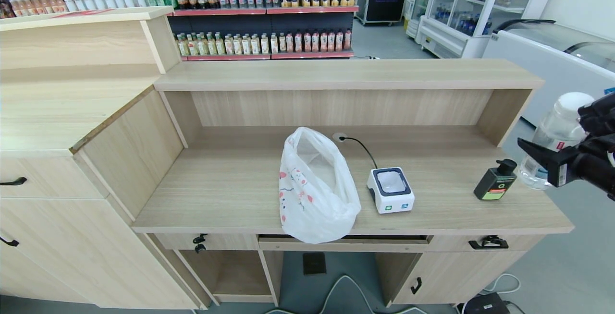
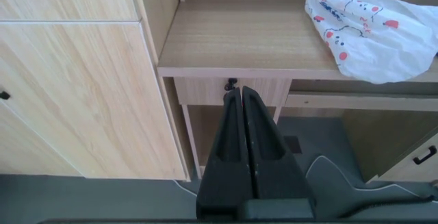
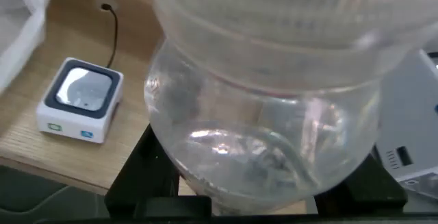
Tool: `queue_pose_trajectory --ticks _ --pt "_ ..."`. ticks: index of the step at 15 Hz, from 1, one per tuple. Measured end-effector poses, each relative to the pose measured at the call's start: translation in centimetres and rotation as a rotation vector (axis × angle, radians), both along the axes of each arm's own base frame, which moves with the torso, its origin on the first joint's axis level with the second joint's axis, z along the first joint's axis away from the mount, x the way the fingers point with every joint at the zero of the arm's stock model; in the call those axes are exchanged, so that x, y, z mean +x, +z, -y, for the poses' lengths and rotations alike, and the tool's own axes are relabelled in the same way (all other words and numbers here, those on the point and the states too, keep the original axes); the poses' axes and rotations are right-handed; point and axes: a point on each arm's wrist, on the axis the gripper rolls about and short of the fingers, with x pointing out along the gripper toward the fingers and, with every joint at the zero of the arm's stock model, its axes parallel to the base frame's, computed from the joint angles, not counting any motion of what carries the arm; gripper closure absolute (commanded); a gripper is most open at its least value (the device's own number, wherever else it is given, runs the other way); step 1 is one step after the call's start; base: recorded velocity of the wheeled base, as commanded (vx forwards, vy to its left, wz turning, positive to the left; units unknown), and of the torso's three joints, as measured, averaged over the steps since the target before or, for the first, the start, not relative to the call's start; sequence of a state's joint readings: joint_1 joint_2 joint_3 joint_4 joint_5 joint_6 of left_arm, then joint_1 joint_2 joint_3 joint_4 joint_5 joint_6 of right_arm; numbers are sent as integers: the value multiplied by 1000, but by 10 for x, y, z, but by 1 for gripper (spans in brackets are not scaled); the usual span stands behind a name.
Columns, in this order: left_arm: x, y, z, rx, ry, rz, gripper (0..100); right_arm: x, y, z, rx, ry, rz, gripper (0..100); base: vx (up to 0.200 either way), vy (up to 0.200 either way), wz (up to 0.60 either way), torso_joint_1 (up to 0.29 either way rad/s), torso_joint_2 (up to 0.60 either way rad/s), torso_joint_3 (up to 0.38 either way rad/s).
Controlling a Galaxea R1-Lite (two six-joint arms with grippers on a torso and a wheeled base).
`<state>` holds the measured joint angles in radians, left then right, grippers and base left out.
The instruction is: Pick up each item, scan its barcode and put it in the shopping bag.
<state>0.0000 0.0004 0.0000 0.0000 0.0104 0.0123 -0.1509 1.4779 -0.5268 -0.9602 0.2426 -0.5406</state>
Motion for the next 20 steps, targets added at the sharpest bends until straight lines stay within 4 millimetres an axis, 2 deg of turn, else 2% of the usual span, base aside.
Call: queue_pose_trajectory --ticks 5,11,15,20 --pt "0 0 0 0 0 0 100 17 -13 12 -147 -41 78 100 0 0 0 0 0 0" --pt "0 0 0 0 -1 0 100 34 -28 18 -247 -53 55 100 0 0 600 -1 2 0" --pt "0 0 0 0 0 0 100 51 -37 18 -289 -35 76 100 0 0 0 0 0 0" --pt "0 0 0 0 0 0 100 79 -63 18 -281 85 28 100 0 0 0 0 0 0"
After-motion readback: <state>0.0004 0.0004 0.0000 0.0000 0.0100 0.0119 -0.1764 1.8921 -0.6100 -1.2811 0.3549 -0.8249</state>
